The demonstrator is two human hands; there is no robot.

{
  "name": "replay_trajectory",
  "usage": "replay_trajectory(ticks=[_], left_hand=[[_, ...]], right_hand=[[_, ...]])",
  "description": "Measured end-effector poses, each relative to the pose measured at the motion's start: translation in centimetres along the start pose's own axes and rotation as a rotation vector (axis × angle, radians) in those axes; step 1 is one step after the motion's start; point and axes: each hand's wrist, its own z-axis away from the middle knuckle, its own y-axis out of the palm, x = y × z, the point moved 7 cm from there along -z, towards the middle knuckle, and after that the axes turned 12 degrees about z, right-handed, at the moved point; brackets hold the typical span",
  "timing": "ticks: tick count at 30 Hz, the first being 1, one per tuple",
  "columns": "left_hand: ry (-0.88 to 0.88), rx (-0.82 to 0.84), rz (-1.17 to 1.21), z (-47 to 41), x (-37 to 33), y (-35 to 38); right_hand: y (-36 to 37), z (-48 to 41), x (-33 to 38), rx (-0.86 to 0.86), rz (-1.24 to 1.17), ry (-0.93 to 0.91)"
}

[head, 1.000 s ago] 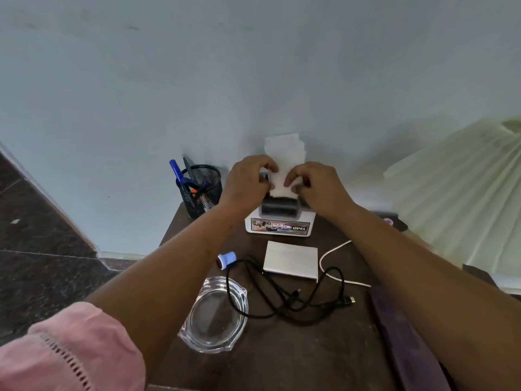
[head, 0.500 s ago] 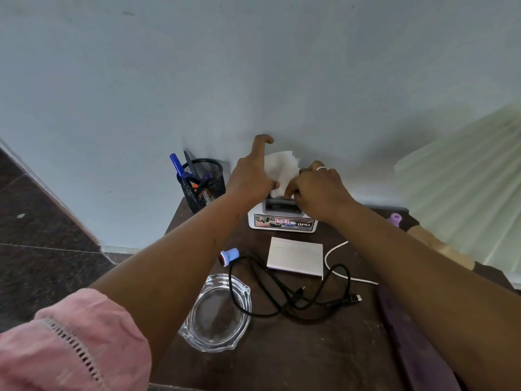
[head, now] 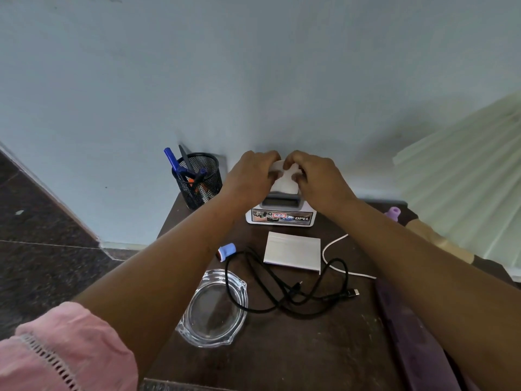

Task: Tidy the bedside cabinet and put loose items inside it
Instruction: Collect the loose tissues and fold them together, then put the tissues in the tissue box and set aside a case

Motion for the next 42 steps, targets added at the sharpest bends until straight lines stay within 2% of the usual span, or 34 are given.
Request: replay_trajectory(ticks=[5,11,15,18,21,27,33,38,42], left_hand=[[0.054,-0.151,0.005,0.6,0.5,-1.1],[0.037,-0.177,-0.006,1.1,0.3,-1.4],[0.033,-0.176,0.021,1.8,0.0,-1.8],[0.013,-0.283,0.075,3.4,-0.3,-2.6],[-0.068,-0.336,0.235,5.5,-0.5,-3.1],[-0.342,-0.299,0.574,11.9,-1.2,-2.5],[-0.618,-0.381,0.986,21.3,-2.9,-1.3],[-0.736,-0.369,1.043,27.8,-4.9,0.5],[-0.776,-0.350,1.023,29.0,-5.1,1.5]], right_hand=[[0.5,-0.2,0.2,0.033,0.075,-0.031],[1.1,0.1,1.0,0.102,0.146,-0.047],[0.0,1.1,1.1,0.013,0.104,0.012],[-1.0,2.0,1.1,-0.015,0.042,0.062],[-2.2,3.5,1.0,-0.034,-0.024,0.114],[-4.2,9.1,2.5,0.006,-0.182,0.249],[-3.9,17.2,5.4,0.108,-0.262,0.314],[-1.8,23.1,5.9,0.199,-0.276,0.351],[0.1,24.6,6.3,0.293,-0.266,0.357]])
